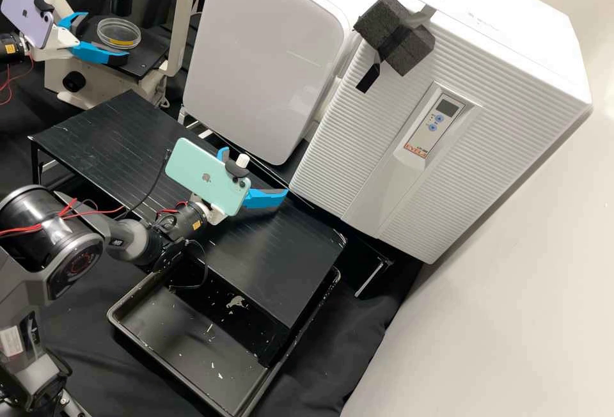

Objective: Place the petri dish on the bench

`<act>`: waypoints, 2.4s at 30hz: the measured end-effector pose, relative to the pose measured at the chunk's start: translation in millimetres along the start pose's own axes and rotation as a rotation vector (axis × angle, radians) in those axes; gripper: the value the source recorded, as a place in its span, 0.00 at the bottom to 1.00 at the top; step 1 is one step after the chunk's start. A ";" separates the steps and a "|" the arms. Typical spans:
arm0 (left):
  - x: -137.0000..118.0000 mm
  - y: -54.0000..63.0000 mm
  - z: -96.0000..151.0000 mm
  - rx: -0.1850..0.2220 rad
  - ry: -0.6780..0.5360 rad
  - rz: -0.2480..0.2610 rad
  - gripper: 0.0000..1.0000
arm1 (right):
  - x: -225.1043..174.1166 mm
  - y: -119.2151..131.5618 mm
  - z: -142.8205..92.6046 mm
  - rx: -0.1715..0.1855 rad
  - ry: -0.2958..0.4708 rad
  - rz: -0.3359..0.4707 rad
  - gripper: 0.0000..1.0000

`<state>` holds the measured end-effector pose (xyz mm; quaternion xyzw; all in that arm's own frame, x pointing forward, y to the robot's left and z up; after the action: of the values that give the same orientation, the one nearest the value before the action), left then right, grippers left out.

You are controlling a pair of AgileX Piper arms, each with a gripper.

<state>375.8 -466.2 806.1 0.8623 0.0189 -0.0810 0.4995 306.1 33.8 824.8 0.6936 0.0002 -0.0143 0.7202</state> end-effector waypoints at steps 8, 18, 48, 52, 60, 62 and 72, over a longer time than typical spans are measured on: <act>8.3 3.3 -7.3 -0.017 0.019 0.003 1.00 | 0.0 0.0 0.0 0.000 0.000 0.000 1.00; 19.7 5.9 -6.9 -0.045 0.011 -0.015 1.00 | 0.0 0.0 0.0 0.000 0.000 0.000 1.00; 30.6 8.0 -6.1 -0.055 -0.009 -0.012 0.00 | 0.0 0.0 0.0 0.000 0.000 0.000 1.00; 30.6 8.0 -6.1 -0.055 -0.009 -0.012 0.00 | 0.0 0.0 0.0 0.000 0.000 0.000 1.00; 30.2 9.0 -9.6 -0.058 0.000 -0.010 0.00 | 0.0 0.0 0.0 0.000 0.000 0.000 1.00; 30.2 9.2 -9.9 -0.063 0.000 -0.008 0.00 | 0.0 0.0 0.0 0.000 0.000 0.000 1.00; 27.3 7.5 -13.6 -0.074 0.007 0.005 0.00 | 0.0 0.0 0.0 0.000 0.000 0.000 1.00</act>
<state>405.2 -459.5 814.9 0.8435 0.0218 -0.0759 0.5314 306.1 33.8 824.8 0.6936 0.0002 -0.0143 0.7202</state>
